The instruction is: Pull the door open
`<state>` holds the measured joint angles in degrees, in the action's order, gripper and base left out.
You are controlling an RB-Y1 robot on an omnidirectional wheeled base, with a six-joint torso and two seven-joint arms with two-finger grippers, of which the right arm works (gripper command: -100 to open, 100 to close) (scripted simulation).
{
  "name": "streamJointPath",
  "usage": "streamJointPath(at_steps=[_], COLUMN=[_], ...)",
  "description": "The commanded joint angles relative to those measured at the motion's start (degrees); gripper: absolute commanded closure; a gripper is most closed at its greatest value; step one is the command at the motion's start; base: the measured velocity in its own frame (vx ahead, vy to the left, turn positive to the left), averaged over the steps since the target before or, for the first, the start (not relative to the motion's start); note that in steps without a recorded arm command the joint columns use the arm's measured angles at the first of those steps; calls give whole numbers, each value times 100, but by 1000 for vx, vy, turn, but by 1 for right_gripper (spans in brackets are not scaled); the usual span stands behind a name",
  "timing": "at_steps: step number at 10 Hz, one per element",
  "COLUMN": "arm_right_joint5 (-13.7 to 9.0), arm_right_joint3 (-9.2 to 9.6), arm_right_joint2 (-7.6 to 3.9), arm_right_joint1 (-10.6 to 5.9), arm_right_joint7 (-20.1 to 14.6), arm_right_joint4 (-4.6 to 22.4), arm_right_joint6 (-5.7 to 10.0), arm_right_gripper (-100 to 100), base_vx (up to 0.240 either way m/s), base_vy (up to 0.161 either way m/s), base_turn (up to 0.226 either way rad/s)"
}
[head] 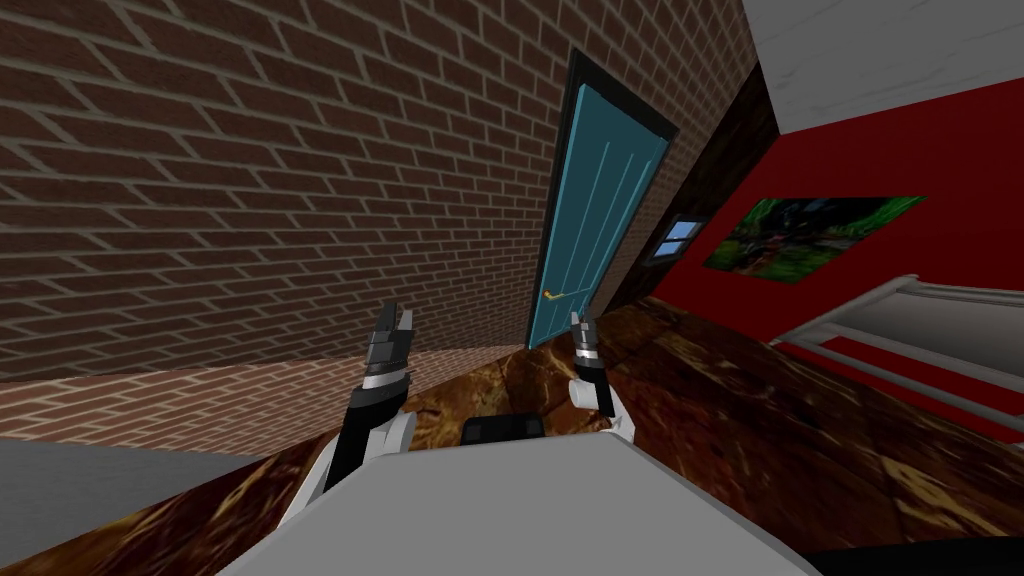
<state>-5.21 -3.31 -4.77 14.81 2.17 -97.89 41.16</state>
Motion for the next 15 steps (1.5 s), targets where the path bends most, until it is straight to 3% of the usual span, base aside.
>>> streamJointPath(at_steps=[1,4,5,10,15], arm_right_joint5=[-2,24,24,66,100], arm_right_joint3=[-13,-18,-18,-26,-33], arm_right_joint2=[-28,-104,-104,-218,-300], arm_right_joint1=[-60,-300,-300,-705,-1025], arm_right_joint7=[-34,-135,-135,-306,-441], arm_right_joint4=[168,767,819,1902,2747], arm_right_joint6=[21,95,95,221,321], arm_right_gripper=[-100,-100,-100,-100,-100], base_vx=[39,49,42,51,44], base_vy=[-73,-98,-88,-105,-103], base_turn=[50,118,54,134,111])
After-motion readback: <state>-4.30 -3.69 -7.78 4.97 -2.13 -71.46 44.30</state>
